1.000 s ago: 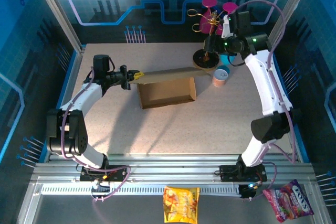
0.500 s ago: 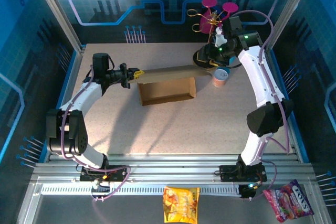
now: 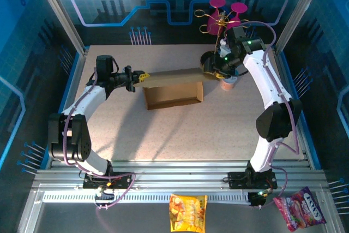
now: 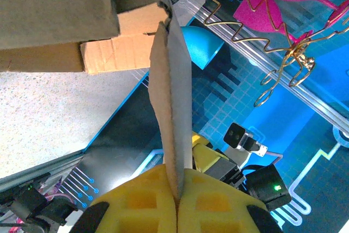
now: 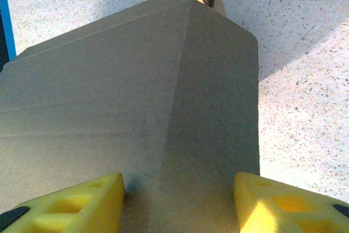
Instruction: Fold the paper box
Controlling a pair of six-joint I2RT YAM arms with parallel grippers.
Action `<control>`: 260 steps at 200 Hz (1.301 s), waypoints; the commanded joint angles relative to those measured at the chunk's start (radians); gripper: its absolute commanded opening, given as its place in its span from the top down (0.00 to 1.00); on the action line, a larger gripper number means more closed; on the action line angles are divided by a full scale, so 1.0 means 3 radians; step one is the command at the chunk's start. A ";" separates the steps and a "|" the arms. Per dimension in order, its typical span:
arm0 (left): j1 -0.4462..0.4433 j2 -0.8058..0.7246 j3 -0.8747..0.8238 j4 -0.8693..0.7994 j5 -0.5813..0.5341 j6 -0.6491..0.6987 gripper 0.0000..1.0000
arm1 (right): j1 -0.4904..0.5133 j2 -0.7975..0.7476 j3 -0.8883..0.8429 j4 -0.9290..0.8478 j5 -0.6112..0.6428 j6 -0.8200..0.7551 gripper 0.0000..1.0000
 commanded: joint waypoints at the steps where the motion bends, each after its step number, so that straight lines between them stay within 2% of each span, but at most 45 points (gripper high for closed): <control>1: 0.0034 0.0031 0.0111 0.0080 0.0123 0.0027 1.00 | 0.0025 -0.0068 -0.0085 0.0104 -0.0203 0.0054 0.48; 74: 0.0034 0.0148 0.0146 0.0119 0.0126 0.0030 1.00 | 0.0085 -0.0077 -0.0236 0.0326 -0.0459 0.0270 0.56; 114: 0.0036 0.0188 0.0167 0.0495 0.0122 -0.0298 1.00 | 0.0082 -0.0065 -0.0005 0.0206 -0.0563 0.0343 0.57; 153: 0.0034 0.0115 0.0293 0.0386 0.0121 -0.0271 1.00 | 0.0065 -0.0075 0.0127 0.0063 -0.0538 0.0307 0.57; 219: 0.0047 0.0204 0.0091 0.0360 0.0123 -0.0130 1.00 | 0.0083 -0.0162 -0.0546 0.0716 -0.0584 0.0457 0.65; 260: 0.0095 0.0384 0.0206 0.0331 0.0061 -0.0086 1.00 | 0.0132 -0.0036 -0.0547 0.1052 -0.0537 0.0607 0.68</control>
